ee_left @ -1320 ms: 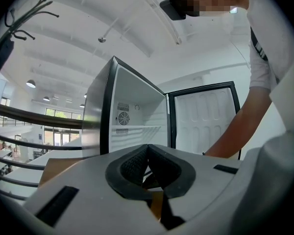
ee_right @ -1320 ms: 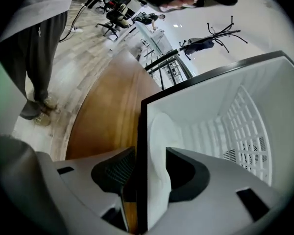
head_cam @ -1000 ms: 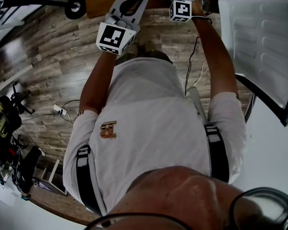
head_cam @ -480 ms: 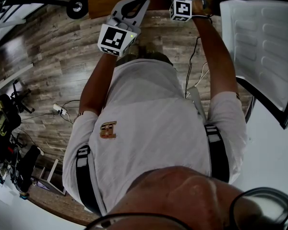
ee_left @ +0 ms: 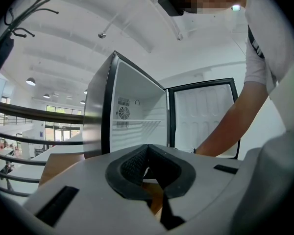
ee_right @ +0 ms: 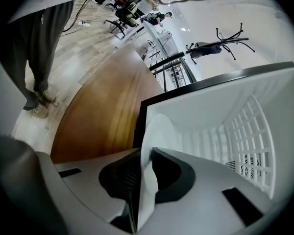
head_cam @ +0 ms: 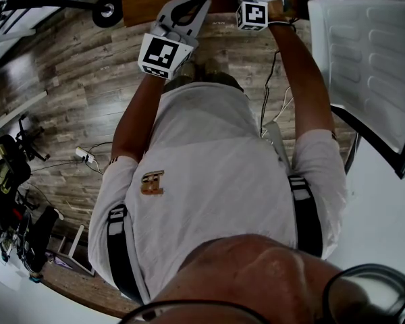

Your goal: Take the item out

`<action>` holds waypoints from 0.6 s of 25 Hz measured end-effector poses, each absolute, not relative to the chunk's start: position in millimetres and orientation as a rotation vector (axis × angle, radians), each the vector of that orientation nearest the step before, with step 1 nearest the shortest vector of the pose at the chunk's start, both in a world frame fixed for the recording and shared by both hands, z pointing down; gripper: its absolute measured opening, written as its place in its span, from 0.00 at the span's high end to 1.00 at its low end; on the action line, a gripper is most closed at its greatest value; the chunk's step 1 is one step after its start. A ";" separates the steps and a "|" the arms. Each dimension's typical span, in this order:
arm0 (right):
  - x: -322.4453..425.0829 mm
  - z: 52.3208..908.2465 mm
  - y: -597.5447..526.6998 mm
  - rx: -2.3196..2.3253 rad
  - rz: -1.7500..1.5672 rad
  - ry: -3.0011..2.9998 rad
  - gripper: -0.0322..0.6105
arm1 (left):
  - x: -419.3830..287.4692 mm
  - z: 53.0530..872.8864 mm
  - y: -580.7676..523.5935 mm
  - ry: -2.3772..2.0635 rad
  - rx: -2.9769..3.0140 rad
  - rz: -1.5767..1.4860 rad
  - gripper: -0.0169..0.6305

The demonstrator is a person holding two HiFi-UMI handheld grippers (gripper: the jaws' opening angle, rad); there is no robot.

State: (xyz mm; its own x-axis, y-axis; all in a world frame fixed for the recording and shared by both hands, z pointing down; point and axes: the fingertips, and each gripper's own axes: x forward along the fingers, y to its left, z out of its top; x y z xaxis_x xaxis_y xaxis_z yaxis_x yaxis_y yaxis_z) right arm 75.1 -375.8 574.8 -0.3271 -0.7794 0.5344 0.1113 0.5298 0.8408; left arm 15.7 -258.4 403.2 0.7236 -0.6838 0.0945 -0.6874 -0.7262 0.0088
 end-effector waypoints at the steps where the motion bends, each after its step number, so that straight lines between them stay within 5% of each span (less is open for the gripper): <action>1: 74.7 574.2 -374.9 0.580 -1.011 -1.661 0.85 | 15.6 403.4 -257.6 -1.143 2.876 0.131 0.95; 15: 78.3 565.2 -363.2 0.651 -1.091 -1.609 0.88 | 8.1 407.4 -251.9 -1.135 2.878 0.149 0.95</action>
